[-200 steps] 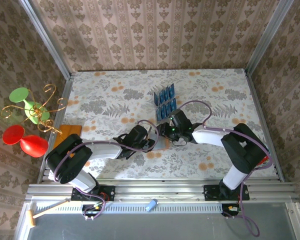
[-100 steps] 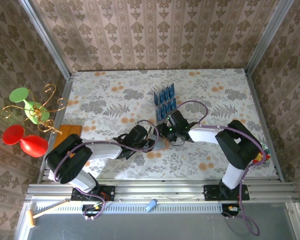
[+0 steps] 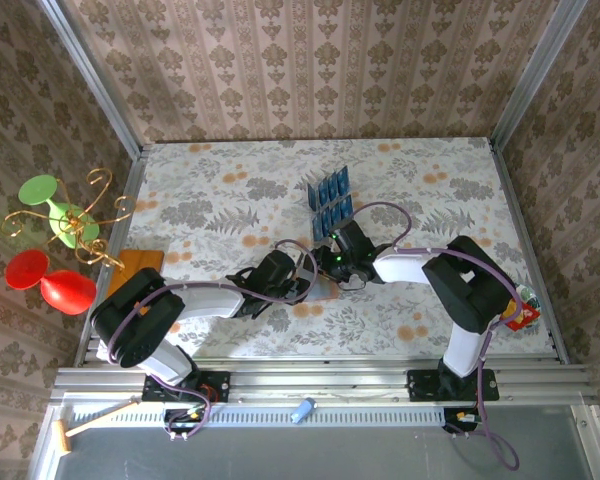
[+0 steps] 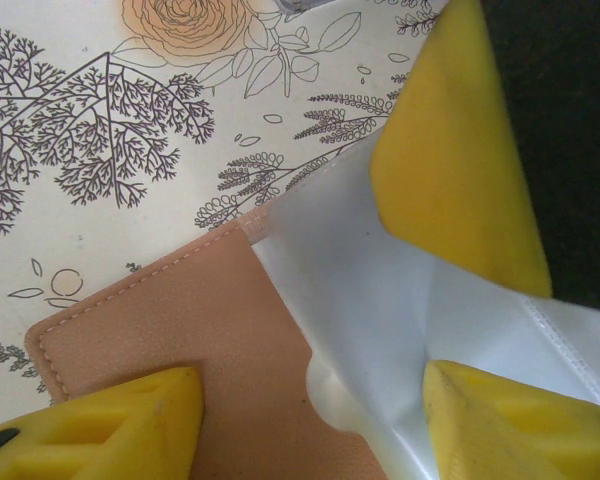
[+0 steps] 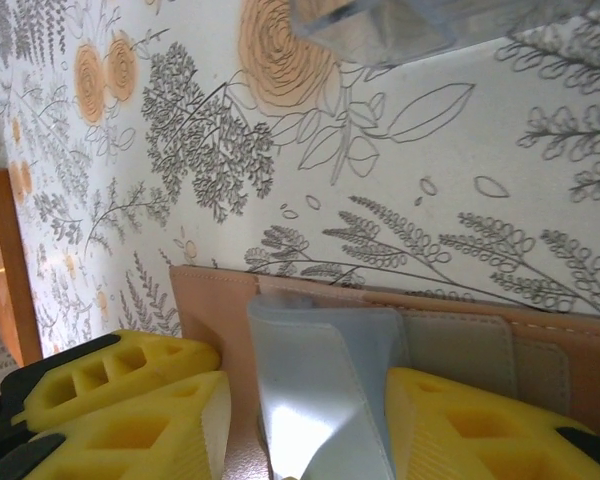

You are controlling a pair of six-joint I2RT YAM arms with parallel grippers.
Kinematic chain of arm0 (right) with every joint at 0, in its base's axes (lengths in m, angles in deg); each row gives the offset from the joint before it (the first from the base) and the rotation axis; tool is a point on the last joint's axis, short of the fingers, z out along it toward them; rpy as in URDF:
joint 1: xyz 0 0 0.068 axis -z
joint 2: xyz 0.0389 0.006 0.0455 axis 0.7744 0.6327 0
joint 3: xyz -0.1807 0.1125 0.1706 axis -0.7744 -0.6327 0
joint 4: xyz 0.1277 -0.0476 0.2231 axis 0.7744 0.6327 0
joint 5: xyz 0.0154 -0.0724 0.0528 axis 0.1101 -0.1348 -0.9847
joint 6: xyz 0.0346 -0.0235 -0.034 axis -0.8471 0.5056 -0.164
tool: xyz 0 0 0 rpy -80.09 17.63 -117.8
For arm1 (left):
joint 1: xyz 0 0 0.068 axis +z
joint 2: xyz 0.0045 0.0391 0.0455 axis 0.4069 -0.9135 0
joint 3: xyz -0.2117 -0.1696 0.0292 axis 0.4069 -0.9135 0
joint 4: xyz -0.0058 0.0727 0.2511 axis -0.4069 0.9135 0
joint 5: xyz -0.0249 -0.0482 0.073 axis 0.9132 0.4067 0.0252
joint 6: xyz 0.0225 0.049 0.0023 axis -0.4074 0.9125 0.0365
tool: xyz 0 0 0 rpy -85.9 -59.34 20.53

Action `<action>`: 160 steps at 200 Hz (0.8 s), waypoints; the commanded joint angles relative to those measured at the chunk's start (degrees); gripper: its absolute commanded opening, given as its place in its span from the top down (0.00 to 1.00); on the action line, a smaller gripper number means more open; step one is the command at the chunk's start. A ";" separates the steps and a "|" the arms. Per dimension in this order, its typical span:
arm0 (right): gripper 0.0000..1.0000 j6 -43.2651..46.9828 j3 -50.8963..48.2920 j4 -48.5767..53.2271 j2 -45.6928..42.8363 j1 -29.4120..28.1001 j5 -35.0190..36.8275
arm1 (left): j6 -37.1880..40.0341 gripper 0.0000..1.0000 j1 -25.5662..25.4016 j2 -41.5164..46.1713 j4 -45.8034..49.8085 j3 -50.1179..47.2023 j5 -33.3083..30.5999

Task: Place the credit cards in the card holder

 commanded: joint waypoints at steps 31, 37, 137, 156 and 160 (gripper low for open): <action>0.54 -1.19 -0.59 -3.52 -1.15 -0.51 -4.21 | 0.54 0.38 0.05 -0.54 3.64 -1.49 1.23; 0.55 -1.43 -0.76 -3.92 -1.27 -0.51 -4.56 | 0.53 0.37 0.05 -0.42 3.71 -1.52 1.16; 0.55 -2.58 -0.91 -3.89 -2.95 -1.80 -5.37 | 1.78 0.00 0.30 14.40 4.56 -4.11 -1.66; 0.54 -2.93 -0.54 -4.16 -2.54 -2.42 -5.37 | 2.01 0.00 0.40 17.21 4.63 -4.59 -2.41; 0.55 -3.01 -0.54 -4.23 -2.59 -2.52 -5.29 | 2.07 0.00 0.40 17.95 4.59 -4.81 -2.79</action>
